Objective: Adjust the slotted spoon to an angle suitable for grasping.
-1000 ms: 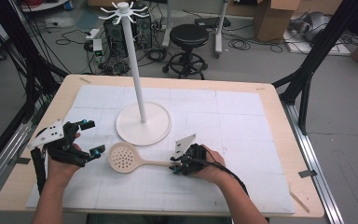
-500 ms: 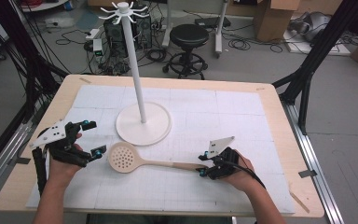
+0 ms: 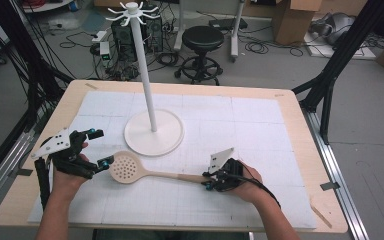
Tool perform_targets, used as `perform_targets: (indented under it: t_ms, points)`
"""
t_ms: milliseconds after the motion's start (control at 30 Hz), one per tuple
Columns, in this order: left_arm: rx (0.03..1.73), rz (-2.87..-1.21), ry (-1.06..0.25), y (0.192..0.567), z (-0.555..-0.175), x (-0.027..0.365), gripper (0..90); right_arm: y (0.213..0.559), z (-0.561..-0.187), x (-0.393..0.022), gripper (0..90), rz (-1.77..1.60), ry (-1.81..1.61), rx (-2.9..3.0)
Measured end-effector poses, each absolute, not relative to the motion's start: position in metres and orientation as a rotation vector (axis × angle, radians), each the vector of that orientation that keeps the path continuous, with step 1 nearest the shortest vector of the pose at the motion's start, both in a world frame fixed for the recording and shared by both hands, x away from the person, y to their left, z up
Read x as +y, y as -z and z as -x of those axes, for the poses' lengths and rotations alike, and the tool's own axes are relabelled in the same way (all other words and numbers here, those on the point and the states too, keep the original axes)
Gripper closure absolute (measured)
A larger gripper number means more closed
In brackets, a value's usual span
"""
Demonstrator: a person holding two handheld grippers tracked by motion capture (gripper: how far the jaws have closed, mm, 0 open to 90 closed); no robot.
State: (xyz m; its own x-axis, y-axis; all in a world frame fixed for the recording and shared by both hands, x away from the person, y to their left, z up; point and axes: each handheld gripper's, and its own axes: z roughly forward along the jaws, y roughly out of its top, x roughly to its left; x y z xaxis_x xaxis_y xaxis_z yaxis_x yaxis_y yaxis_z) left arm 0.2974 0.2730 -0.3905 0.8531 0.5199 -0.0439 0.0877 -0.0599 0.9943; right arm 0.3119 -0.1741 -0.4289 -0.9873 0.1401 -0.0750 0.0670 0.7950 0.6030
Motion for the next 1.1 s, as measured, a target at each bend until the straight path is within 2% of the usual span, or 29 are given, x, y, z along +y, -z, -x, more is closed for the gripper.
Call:
perform_targets:
  t_ms: [367,400,433,467,500,633,833,1100]
  points:
    - [0.485,-1.606,-0.366,0.389,-0.297,0.273,1.8,0.431,-0.325,-0.121,65.7,-0.102,-0.986,2.859]
    - [0.485,-1.606,-0.366,0.389,-0.297,0.272,1.8,0.432,-0.325,-0.121,61.5,-0.107,-0.994,2.851]
    - [0.485,-1.607,-0.365,0.389,-0.297,0.272,1.8,0.432,-0.325,-0.121,61.5,-0.107,-0.994,2.851]
    - [0.485,-1.609,-0.363,0.389,-0.298,0.272,1.8,0.432,-0.325,-0.122,55.1,-0.137,-1.014,2.844]
    - [0.486,-1.614,-0.36,0.39,-0.298,0.272,1.8,0.432,-0.325,-0.123,52.5,-0.158,-1.022,2.85]
    - [0.48,-1.617,-0.357,0.39,-0.298,0.271,1.8,0.42,-0.321,-0.137,44.5,-0.225,-1.099,2.77]
    - [0.477,-1.612,-0.357,0.389,-0.297,0.271,1.8,0.407,-0.316,-0.159,37.3,-0.31,-1.221,2.717]
    - [0.475,-1.614,-0.355,0.389,-0.297,0.271,1.8,0.389,-0.305,-0.213,32.4,-0.475,-1.396,2.512]
